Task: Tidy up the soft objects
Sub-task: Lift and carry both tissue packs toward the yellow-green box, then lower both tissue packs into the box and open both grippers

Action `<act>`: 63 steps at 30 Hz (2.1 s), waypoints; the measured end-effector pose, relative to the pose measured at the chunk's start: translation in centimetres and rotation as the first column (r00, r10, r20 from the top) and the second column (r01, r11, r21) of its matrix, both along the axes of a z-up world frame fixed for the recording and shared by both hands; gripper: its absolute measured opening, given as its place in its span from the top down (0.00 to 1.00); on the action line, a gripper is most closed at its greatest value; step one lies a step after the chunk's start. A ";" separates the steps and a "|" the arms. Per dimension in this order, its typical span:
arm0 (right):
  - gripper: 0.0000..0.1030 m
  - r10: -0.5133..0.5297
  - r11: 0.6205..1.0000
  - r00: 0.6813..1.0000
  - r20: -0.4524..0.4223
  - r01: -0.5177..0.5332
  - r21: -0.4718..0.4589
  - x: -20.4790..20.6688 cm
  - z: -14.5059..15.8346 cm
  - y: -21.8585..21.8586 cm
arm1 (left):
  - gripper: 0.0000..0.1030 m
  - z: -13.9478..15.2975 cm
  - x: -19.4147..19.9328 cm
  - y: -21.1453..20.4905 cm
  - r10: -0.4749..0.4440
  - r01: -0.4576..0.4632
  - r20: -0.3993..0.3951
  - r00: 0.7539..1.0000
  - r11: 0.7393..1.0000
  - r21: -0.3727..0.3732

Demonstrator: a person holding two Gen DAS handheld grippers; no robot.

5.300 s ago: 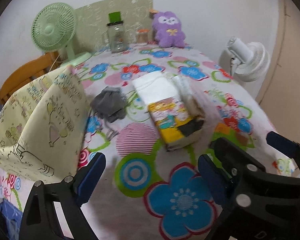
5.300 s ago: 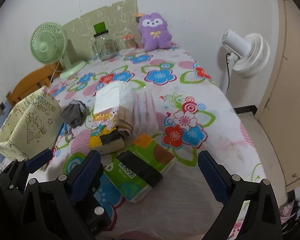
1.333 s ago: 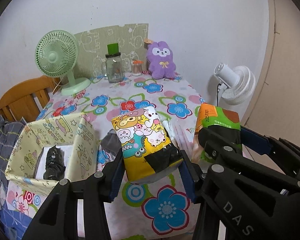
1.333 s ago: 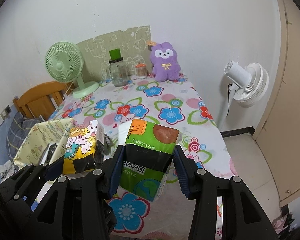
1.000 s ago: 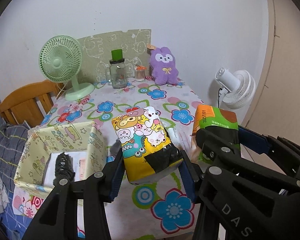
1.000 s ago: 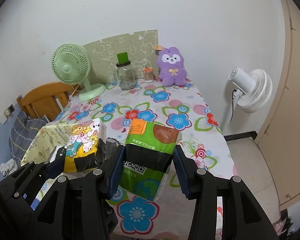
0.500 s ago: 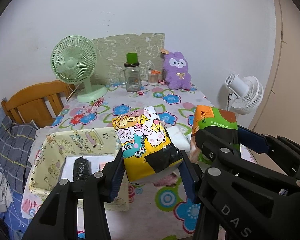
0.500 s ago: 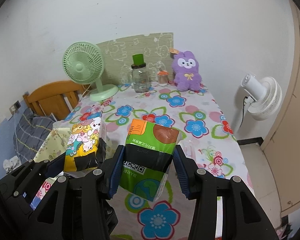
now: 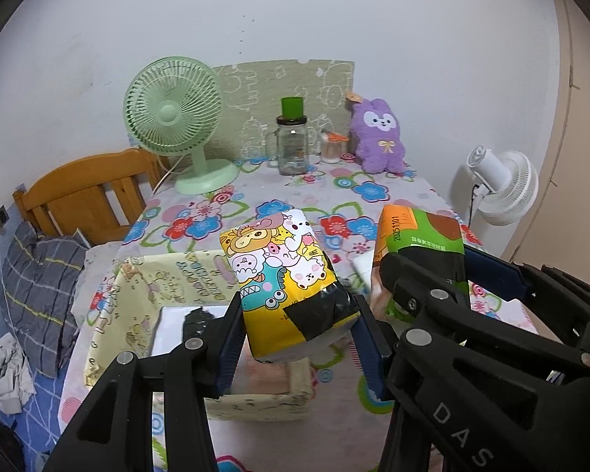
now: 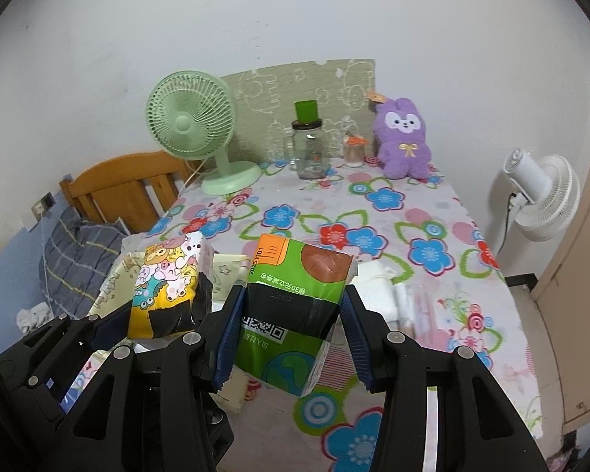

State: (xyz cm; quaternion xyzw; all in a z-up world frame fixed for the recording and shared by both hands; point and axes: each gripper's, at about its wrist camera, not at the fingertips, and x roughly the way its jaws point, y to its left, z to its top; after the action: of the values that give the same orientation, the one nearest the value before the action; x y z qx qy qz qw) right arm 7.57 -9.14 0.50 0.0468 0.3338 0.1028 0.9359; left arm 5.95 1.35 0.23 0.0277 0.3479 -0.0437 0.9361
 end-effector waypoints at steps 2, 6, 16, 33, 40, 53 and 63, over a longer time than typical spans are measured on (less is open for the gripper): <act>0.50 0.011 1.000 1.000 -0.001 -0.011 0.002 0.4 -0.2 0.7 | 0.49 -0.2 0.3 0.7 0.011 -0.011 -0.003 1.000 1.000 0.002; 0.50 0.028 1.000 1.000 -0.013 -0.028 0.005 1.1 -0.7 2.0 | 0.49 -0.8 0.9 2.0 0.029 -0.028 -0.016 0.999 1.000 0.005; 0.50 0.092 0.996 0.995 -0.038 -0.092 -0.003 3.0 -2.0 5.5 | 0.49 -2.2 2.3 5.1 0.079 -0.079 -0.048 0.996 0.997 0.000; 0.50 0.208 0.978 0.975 -0.079 -0.210 -0.015 5.3 -3.6 10.9 | 0.48 -4.7 3.8 10.1 0.136 -0.135 -0.116 0.984 0.991 0.016; 0.50 0.237 0.970 0.965 -0.111 -0.241 -0.023 6.2 -4.6 12.8 | 0.45 -5.9 4.6 11.6 0.132 -0.126 -0.162 0.978 0.991 0.042; 0.44 0.293 0.949 0.951 -0.101 -0.302 -0.087 7.4 -5.1 15.4 | 0.23 -5.7 4.5 12.5 0.102 -0.101 -0.151 0.983 0.995 0.014; 0.17 0.290 0.950 0.954 -0.079 -0.297 -0.097 7.0 -4.7 15.3 | 0.17 -5.5 4.7 12.7 0.112 -0.113 -0.145 0.983 0.994 -0.002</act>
State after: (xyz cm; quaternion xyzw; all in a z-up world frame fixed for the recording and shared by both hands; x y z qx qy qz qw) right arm 14.56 6.20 -4.19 -0.0507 0.3715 0.2211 0.9003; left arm 10.62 14.08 -5.31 -0.0002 0.4156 0.0055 0.9095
